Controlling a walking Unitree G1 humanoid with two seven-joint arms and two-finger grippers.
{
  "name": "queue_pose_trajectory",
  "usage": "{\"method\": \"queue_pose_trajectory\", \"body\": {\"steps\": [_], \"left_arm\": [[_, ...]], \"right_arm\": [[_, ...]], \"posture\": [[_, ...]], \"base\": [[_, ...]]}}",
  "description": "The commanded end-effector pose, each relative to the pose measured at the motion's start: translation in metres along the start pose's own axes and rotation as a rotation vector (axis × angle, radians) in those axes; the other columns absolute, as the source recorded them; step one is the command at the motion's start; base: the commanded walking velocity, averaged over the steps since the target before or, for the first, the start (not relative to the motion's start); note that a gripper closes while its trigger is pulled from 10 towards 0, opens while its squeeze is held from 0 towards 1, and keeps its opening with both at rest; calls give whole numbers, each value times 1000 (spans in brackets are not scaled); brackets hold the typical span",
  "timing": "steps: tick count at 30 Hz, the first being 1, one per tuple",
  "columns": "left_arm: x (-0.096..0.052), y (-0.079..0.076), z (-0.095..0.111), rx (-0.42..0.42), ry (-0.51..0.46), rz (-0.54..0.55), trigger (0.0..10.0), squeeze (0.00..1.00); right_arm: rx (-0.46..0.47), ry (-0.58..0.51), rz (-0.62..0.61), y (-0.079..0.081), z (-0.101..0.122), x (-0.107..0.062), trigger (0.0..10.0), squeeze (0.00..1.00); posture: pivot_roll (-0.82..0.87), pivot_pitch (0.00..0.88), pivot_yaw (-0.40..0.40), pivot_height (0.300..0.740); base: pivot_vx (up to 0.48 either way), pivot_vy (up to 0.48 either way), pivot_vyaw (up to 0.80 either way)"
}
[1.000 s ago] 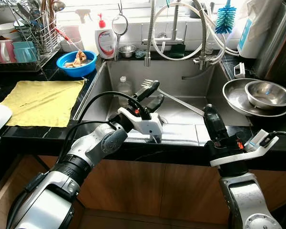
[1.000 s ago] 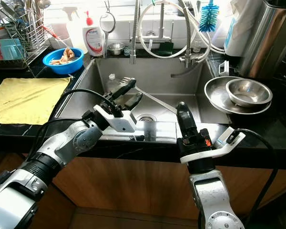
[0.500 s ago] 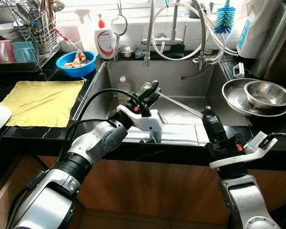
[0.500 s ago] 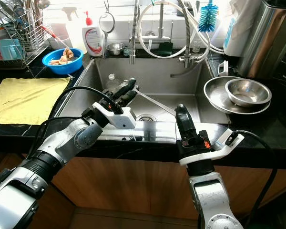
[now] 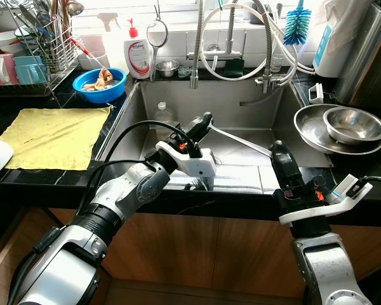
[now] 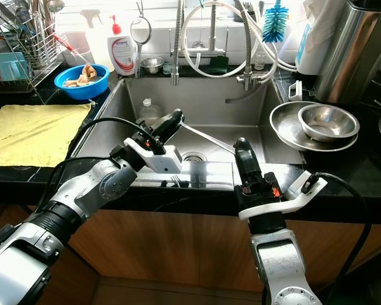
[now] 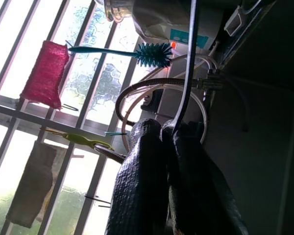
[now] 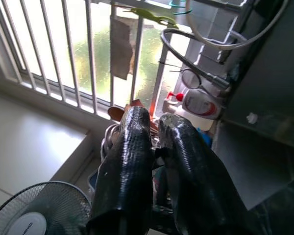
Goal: Kitchen organization
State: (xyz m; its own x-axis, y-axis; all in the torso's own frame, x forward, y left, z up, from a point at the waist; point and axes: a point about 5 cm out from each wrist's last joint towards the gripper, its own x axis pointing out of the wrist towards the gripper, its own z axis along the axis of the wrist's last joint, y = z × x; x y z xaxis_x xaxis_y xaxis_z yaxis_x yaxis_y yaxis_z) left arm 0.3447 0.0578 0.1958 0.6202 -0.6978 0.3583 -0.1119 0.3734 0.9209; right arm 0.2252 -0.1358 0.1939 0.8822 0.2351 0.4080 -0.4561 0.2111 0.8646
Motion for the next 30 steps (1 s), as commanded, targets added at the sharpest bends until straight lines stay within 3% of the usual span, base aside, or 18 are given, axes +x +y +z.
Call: {"method": "queue_pose_trajectory", "body": {"steps": [1, 7, 8, 18, 23, 27, 28, 29, 30], "left_arm": [[-1, 5, -4, 5, 13, 17, 0, 0], [0, 7, -7, 18, 33, 23, 0, 0], [0, 7, -10, 24, 48, 28, 0, 0], [-2, 14, -29, 82, 172, 53, 0, 0], [-3, 15, -39, 123, 248, 59, 0, 0], [-3, 15, -43, 120, 285, 55, 0, 0], [-3, 14, -44, 112, 300, 49, 1569, 0], [-3, 12, -46, 117, 315, 29, 6863, 0], [-3, 10, -47, 119, 320, 17, 6863, 0]], "right_arm": [[20, -39, -20, 0, -1, -1, 10000, 1000], [10, -36, -49, -2, -3, -1, 10000, 957], [1, -39, -63, -3, -3, -1, 10000, 0], [-9, -51, -66, 1, 1, -4, 10000, 0], [19, -29, 24, 19, -3, -5, 10000, 0], [14, -37, 43, 23, -2, -6, 10000, 0], [2, -45, 51, 25, 0, -7, 10000, 0], [-28, -59, 67, 28, 4, -9, 10000, 0], [-44, -61, 72, 29, 6, -9, 10000, 0]], "posture": [[-34, 0, 40, 740], [-36, 0, 40, 740], [-36, 0, 40, 740], [-39, 0, 43, 740], [-46, 0, 46, 740], [-45, 0, 46, 740], [-44, 0, 46, 740], [-43, 0, 47, 740], [-43, 0, 47, 740]], "base": [[0, 0, 0], [0, 0, 0], [0, 0, 0], [0, 0, 0], [0, 0, 0], [0, 0, 0], [0, 0, 0], [0, 0, 0], [0, 0, 0]]}}
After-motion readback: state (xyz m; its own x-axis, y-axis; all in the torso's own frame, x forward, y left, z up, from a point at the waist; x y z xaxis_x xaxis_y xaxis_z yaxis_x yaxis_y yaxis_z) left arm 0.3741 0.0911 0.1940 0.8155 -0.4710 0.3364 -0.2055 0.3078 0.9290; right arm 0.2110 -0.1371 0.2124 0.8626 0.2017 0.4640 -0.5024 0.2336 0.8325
